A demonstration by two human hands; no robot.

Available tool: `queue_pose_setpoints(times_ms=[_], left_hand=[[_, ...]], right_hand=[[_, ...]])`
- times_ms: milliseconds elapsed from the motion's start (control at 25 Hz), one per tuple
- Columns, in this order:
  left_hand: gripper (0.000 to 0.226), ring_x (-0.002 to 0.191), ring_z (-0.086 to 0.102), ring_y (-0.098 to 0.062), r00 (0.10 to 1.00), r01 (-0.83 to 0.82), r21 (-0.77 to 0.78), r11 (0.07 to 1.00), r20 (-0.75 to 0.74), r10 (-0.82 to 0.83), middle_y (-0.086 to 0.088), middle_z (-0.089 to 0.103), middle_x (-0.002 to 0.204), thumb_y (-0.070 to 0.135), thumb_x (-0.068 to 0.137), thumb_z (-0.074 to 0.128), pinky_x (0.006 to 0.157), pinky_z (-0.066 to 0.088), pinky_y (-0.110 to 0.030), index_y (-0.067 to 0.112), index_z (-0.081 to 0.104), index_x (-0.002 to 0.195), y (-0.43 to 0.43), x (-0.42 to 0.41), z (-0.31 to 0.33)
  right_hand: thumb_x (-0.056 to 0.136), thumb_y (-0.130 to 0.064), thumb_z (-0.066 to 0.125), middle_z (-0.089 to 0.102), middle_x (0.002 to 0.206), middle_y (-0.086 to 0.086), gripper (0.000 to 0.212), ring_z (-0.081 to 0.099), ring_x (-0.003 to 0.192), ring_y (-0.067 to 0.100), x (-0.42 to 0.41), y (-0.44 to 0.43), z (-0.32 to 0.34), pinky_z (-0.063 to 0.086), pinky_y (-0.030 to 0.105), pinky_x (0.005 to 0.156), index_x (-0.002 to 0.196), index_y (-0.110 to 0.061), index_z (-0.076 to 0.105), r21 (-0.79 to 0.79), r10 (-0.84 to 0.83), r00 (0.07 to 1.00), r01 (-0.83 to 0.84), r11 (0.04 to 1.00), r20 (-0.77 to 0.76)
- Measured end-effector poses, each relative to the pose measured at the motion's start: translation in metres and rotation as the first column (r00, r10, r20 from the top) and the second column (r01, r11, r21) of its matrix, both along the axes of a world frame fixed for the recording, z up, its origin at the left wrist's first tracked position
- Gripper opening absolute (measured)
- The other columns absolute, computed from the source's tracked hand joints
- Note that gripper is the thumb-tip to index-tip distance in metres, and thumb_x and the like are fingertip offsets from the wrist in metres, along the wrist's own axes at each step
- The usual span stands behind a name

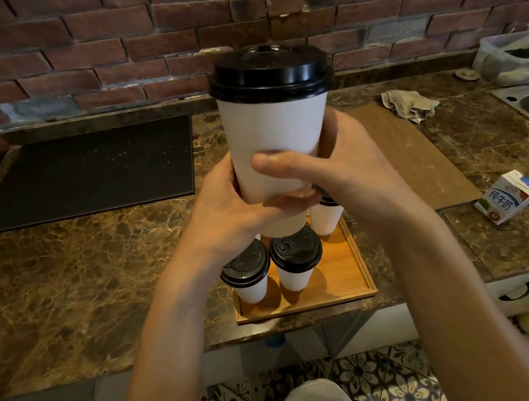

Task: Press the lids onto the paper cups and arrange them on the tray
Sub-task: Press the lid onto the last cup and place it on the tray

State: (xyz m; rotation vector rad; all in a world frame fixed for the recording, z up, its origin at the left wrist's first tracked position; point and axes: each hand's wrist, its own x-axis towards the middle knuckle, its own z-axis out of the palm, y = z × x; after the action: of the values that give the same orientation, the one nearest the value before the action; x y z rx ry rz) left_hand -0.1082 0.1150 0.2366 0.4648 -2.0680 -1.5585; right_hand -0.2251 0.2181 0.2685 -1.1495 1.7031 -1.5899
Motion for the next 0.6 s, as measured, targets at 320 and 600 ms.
queue_pose_setpoints(times_ms=[320,600], left_hand=[[0.075,0.102,0.062,0.005,0.993,-0.104,-0.021,0.994,-0.055,0.103,0.007,0.064,0.114,0.008,0.065,0.084,0.076,0.05,-0.007,0.011,0.048,0.131,0.001,-0.016,-0.005],[0.07,0.096,0.062,0.011,0.99,-0.131,-0.001,0.991,-0.052,0.13,0.011,0.065,0.108,0.012,0.064,0.084,0.071,0.048,-0.003,0.013,0.052,0.126,0.0,-0.018,-0.013]], right_hand=[[0.069,-0.037,0.085,0.06,0.121,-0.006,0.078,0.06,0.109,0.007,0.011,-0.008,0.004,0.058,0.033,0.087,0.135,-0.022,0.046,-0.012,-0.178,0.98,0.177,0.984,-0.085],[0.067,-0.038,0.087,0.06,0.119,-0.007,0.079,0.061,0.108,0.008,0.018,-0.011,-0.002,0.059,0.034,0.085,0.133,-0.022,0.047,-0.034,-0.248,0.966,0.246,0.969,-0.078]])
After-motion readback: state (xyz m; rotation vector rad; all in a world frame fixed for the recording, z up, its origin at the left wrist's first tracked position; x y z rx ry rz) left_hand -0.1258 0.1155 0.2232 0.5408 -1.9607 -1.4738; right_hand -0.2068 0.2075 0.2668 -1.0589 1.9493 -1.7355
